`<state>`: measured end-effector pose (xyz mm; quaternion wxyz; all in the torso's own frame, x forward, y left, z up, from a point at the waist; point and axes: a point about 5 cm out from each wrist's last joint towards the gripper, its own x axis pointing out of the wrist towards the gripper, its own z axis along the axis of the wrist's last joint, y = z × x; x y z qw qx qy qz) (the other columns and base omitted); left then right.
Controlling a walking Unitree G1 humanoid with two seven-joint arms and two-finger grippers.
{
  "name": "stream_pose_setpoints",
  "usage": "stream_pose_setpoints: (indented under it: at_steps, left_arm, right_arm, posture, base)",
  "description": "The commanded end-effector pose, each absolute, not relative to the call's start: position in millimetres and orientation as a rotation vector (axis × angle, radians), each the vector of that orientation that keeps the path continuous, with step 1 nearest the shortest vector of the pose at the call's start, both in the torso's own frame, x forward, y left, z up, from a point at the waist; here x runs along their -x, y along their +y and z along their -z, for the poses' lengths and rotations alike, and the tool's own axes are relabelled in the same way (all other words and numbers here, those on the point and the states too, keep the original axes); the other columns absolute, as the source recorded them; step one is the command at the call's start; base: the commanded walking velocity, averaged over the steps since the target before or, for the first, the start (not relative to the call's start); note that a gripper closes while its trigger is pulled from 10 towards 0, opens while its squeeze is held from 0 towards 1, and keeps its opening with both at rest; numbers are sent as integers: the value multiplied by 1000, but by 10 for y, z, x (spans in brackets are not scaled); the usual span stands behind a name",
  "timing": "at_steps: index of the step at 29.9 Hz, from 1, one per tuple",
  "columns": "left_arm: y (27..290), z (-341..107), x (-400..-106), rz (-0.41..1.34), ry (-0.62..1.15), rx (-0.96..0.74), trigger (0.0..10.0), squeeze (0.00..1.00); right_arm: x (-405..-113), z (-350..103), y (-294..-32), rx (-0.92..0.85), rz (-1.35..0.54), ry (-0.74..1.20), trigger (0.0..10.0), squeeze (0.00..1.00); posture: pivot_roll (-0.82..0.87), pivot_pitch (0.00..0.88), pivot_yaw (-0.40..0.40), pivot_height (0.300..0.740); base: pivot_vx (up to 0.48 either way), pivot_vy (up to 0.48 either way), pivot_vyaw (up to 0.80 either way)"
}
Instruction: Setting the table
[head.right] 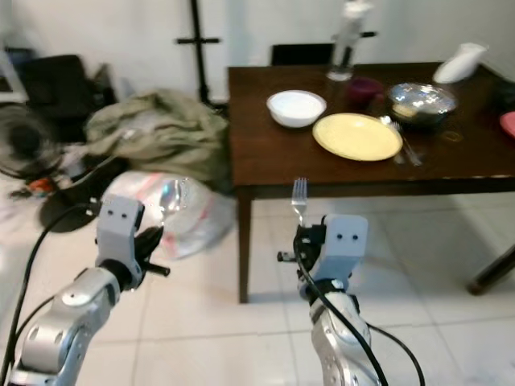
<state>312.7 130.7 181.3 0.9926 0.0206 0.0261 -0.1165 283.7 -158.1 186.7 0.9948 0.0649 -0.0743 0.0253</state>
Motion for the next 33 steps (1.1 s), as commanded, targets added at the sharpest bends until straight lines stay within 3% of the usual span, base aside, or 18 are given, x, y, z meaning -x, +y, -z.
stream_pose_setpoints:
  at_steps: [1, 23, 33]
  left_arm:
    - [1284, -1772, -3114, 242, 66, -43, 10000, 0]
    - [1277, -1744, -3130, 240, 90, -31, 10000, 0]
    - [1282, -1731, -3129, 229, 93, -34, 10000, 0]
  right_arm:
    - [-2813, -1837, -1611, -136, -36, -139, 10000, 0]
    - [-2816, -1831, -1623, -110, -49, -142, 10000, 0]
    - [-2812, -1831, -1609, -89, -67, -151, 10000, 0]
  posture:
    - [7, 136, 111, 740]
    - [3, 128, 113, 740]
    - [5, 127, 113, 740]
  base:
    - [-337, 0, 0]
    - [-15, 0, 0]
    - [0, 0, 800]
